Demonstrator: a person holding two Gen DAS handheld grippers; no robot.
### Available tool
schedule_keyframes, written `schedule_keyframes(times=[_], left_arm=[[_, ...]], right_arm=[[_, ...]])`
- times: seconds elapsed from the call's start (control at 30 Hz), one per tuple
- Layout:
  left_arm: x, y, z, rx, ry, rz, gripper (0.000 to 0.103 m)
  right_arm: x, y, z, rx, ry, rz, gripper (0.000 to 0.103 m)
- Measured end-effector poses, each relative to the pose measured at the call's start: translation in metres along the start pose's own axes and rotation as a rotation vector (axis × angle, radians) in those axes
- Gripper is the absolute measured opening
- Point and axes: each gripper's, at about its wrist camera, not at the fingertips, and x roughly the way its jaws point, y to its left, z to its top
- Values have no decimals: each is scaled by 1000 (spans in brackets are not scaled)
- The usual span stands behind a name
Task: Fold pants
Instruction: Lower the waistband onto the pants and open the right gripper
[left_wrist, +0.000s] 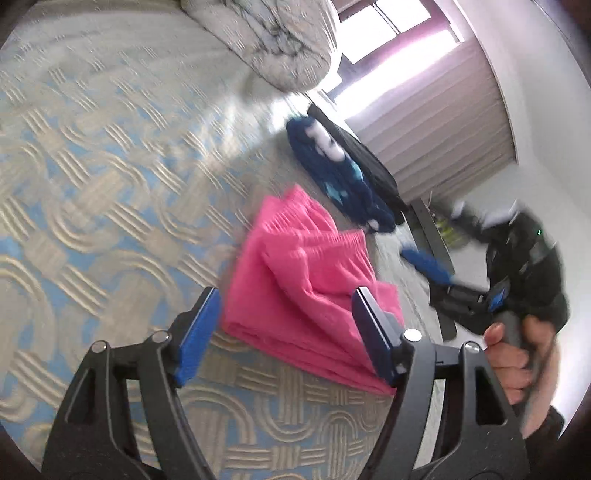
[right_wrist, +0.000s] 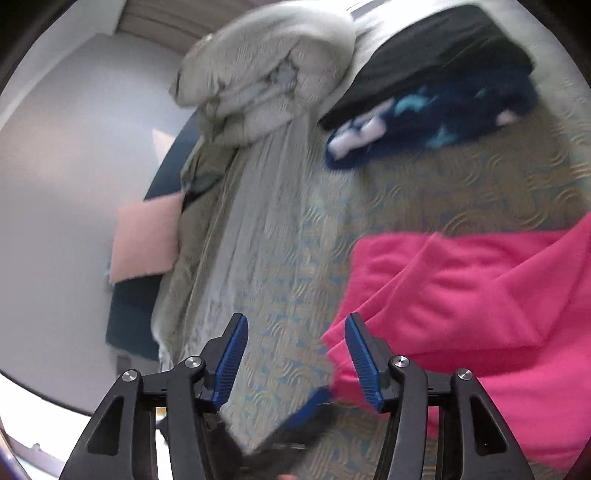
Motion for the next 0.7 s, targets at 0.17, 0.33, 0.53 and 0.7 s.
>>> schedule_keyframes(times=[0.17, 0.33, 0.53, 0.7], left_arm=[[1, -19, 21, 97, -58, 3, 73], [37, -40, 53, 128, 5, -153, 73], [92, -30, 68, 69, 111, -137, 73], [98, 1, 54, -12, 142, -113, 73]], right_arm=[[-7, -34, 8, 57, -41, -140, 50], [-2, -59, 14, 98, -29, -175, 51], [23, -60, 20, 15, 5, -243, 52], [38, -59, 22, -43, 8, -258, 52]])
